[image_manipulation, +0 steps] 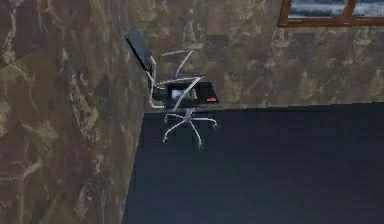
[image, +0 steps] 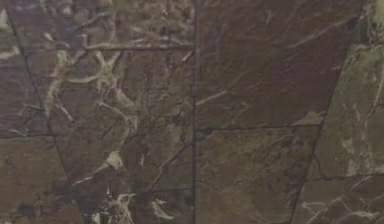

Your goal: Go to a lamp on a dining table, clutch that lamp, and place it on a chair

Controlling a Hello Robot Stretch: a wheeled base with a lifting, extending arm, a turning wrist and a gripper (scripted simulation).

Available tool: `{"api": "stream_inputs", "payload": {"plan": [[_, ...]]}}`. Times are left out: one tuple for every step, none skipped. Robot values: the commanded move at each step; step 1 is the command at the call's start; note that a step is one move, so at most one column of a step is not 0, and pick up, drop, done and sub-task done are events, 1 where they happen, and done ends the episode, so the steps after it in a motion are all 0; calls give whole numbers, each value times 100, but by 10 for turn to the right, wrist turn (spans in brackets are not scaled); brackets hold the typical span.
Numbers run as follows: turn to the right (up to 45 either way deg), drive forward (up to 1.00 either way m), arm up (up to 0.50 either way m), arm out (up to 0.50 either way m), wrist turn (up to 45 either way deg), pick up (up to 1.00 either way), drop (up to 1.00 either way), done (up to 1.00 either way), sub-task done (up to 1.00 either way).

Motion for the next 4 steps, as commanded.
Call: {"api": "stream_inputs", "payload": {"plan": [[450,0,0,0,0,0,0,0,0],[450,0,0,0,0,0,0,0,0],[450,0,0,0,0,0,0,0,0],[300,0,0,0,0,0,0,0,0]]}}
